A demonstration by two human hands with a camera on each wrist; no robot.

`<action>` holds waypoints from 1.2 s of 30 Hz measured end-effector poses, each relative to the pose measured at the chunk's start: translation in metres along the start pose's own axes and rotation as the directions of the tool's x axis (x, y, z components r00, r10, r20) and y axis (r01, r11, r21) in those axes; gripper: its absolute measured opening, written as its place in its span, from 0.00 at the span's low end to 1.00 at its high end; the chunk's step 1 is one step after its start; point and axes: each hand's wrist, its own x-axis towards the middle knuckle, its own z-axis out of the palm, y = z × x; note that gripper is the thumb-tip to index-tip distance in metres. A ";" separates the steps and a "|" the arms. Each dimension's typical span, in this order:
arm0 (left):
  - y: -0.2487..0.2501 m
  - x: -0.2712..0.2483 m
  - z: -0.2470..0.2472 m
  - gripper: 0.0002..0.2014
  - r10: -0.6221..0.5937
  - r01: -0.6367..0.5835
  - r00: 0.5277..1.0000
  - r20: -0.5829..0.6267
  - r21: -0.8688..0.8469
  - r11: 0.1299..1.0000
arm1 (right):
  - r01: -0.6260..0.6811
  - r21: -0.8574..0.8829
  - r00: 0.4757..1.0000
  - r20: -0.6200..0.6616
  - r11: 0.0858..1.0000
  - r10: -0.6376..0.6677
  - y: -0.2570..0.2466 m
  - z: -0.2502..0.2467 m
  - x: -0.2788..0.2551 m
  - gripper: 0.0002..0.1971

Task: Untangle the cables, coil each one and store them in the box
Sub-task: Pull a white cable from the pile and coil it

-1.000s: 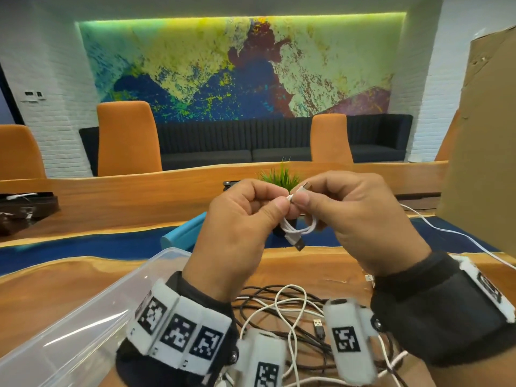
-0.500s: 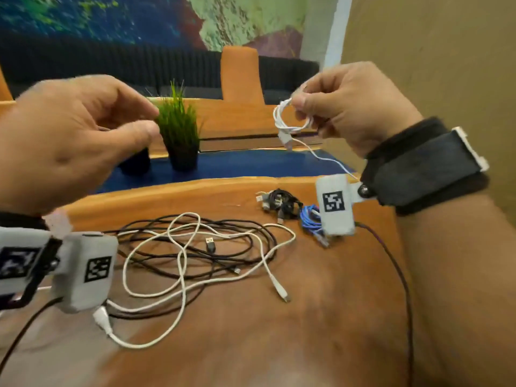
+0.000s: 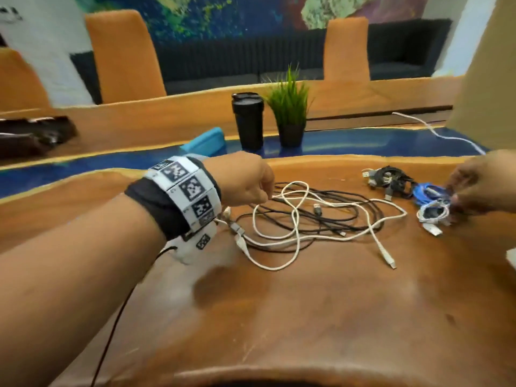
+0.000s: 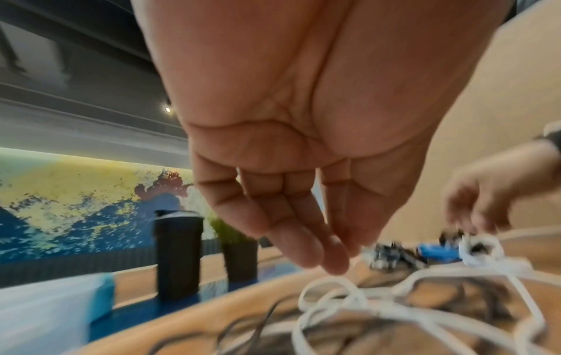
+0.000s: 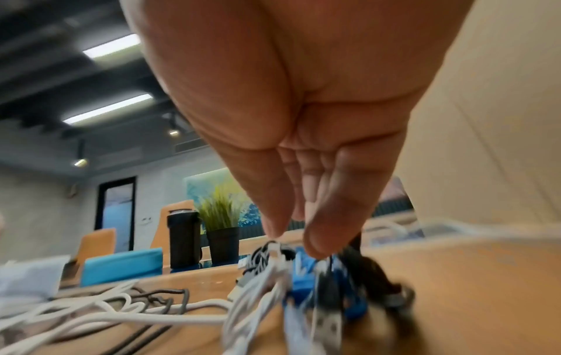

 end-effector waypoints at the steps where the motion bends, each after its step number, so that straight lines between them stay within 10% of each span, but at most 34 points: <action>1: -0.005 -0.006 0.004 0.06 -0.012 0.011 0.999 0.029 0.018 1.000 | 0.045 -0.095 0.997 -0.060 0.994 -0.051 -0.005 -0.004 0.002 0.09; 5: 0.008 -0.023 0.030 0.09 0.005 -0.010 0.981 0.196 0.022 1.000 | 0.263 -0.186 0.952 -0.109 0.947 -0.285 -0.072 -0.025 -0.029 0.06; 10: 0.043 -0.029 0.052 0.10 0.023 -0.047 0.976 0.218 0.104 0.993 | 0.607 -0.118 0.758 0.384 0.786 -0.527 -0.158 -0.001 -0.084 0.09; 18: 0.052 -0.045 0.059 0.09 0.124 -0.131 0.977 0.172 0.034 0.991 | 0.718 -0.148 0.663 0.444 0.680 -0.603 -0.201 0.064 -0.074 0.22; 25: 0.027 -0.043 0.049 0.03 0.128 -0.117 0.979 0.160 -0.077 0.990 | 0.655 0.004 0.729 0.259 0.755 -0.634 -0.219 0.046 -0.055 0.03; 32: -0.006 -0.061 -0.045 0.06 -0.052 -0.122 0.931 -0.361 -0.443 0.888 | 0.545 0.281 0.838 -0.146 0.790 -0.526 -0.222 -0.031 -0.028 0.04; 36: 0.003 -0.067 -0.090 0.09 -0.140 -0.299 0.855 -0.500 -0.694 0.655 | 0.509 0.193 0.855 -0.226 0.839 -0.467 -0.226 -0.064 -0.009 0.05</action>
